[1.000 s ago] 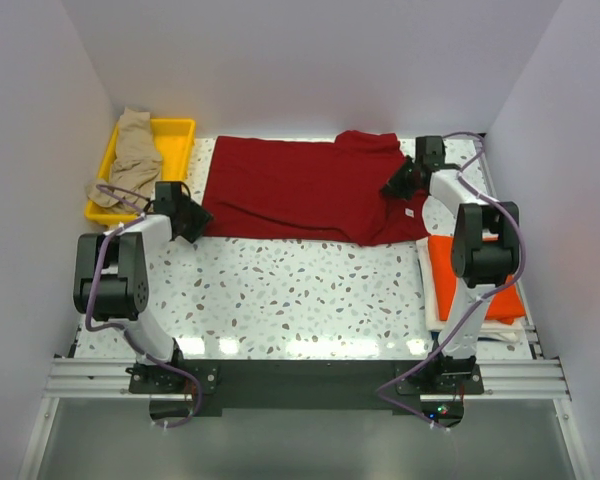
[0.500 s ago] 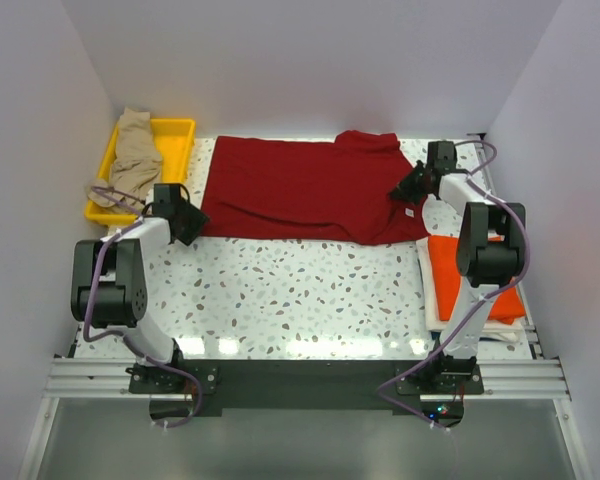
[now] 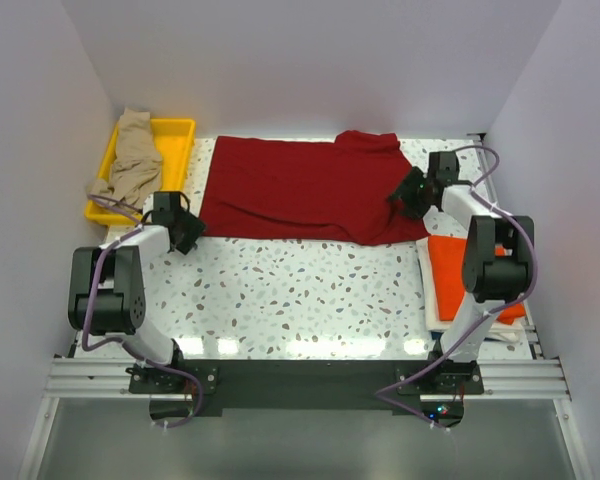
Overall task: Fold and stack the t-shirts
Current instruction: Fold the tshirt
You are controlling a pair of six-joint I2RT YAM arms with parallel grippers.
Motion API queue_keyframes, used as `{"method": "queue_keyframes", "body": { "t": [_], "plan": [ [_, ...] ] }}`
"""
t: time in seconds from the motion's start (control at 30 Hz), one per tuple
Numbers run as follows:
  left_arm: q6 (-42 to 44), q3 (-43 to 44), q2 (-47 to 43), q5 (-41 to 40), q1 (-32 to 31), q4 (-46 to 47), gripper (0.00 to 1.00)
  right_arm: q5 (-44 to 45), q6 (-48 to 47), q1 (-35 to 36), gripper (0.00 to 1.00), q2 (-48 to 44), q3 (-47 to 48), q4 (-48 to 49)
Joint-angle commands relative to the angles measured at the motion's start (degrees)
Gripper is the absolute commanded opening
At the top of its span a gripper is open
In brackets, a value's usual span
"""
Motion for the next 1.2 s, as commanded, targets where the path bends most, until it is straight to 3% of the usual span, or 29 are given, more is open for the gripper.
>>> {"method": "queue_keyframes", "body": {
  "t": [0.0,0.13,0.23,0.37,0.57,0.67,0.83,0.97,1.17],
  "plan": [
    [-1.3,0.0,1.7,-1.8,-0.2,2.7,0.56,2.9,-3.1,3.1,0.60,-7.4,-5.3,1.9],
    [-1.4,1.5,3.3,-2.4,-0.1,3.0,0.53,4.5,-3.5,6.7,0.61,-10.2,-9.3,3.3],
    [-1.5,2.2,4.3,-2.4,-0.2,3.4,0.45,5.1,-3.4,9.0,0.62,-10.0,-10.2,3.4],
    [-1.3,2.5,3.9,-3.1,-0.1,3.3,0.25,7.5,-3.4,11.2,0.66,-9.1,-11.5,3.1],
    [-0.7,2.8,3.1,-3.9,-0.2,2.6,0.09,9.5,-2.9,11.9,0.66,-6.4,-10.8,3.8],
    [-0.7,3.0,3.3,-3.5,-0.2,2.4,0.03,9.6,-2.5,11.9,0.52,-4.2,-8.8,3.6],
    [-0.5,3.3,3.2,-3.4,-0.2,2.3,0.00,10.0,-2.4,11.9,0.16,-2.1,-3.1,1.1],
    [-0.5,3.5,3.2,-3.2,-0.2,2.3,0.00,9.7,-2.1,11.9,0.10,0.0,2.0,-0.5],
    [0.0,3.7,3.3,-3.0,-0.2,1.9,0.00,8.1,-1.8,11.9,0.09,6.5,11.6,-3.9]
  ]
}}
